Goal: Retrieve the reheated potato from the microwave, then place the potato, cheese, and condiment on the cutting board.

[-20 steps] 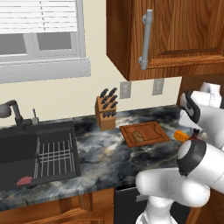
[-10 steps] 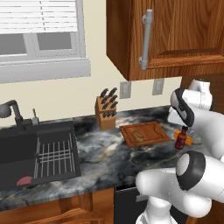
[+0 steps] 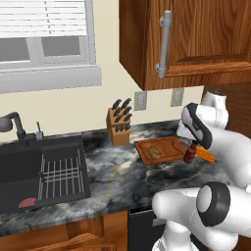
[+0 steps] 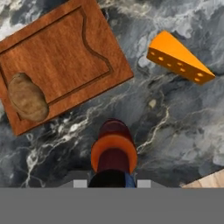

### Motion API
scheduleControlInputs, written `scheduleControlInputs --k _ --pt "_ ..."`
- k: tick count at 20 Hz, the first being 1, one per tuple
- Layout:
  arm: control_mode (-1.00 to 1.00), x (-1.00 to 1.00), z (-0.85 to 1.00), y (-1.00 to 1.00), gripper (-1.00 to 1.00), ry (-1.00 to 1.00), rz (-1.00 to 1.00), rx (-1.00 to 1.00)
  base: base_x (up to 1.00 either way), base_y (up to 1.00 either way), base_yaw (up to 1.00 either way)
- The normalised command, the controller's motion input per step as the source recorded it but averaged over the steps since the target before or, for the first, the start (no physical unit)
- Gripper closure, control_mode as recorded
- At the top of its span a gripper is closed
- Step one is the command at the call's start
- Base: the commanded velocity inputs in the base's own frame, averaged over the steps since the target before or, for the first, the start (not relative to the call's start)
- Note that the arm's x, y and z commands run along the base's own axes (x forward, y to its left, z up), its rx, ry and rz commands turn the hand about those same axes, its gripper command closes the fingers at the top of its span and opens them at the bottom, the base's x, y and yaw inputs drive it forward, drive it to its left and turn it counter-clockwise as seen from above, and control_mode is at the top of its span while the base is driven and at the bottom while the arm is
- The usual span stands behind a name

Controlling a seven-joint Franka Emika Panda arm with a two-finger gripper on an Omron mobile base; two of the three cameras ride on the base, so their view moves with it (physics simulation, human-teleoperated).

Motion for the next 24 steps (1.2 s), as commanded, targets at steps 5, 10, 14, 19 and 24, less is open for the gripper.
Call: scheduleControlInputs --k 5,10,14,19,24 --pt "-1.0 0.3 0.02 0.3 1.0 -0.01 0.1 0.0 0.0 0.0 0.0" --pt "-1.0 0.44 0.03 0.23 1.0 0.0 0.09 0.0 0.0 0.0 0.0" --pt "-1.0 0.41 0.0 0.23 1.0 0.0 0.09 0.0 0.0 0.0 0.0" --pt "-1.0 0.29 -0.05 0.19 1.0 0.0 0.08 0.0 0.0 0.0 0.0" --pt "-1.0 0.24 -0.13 0.19 1.0 0.0 0.06 0.0 0.0 0.0 0.0"
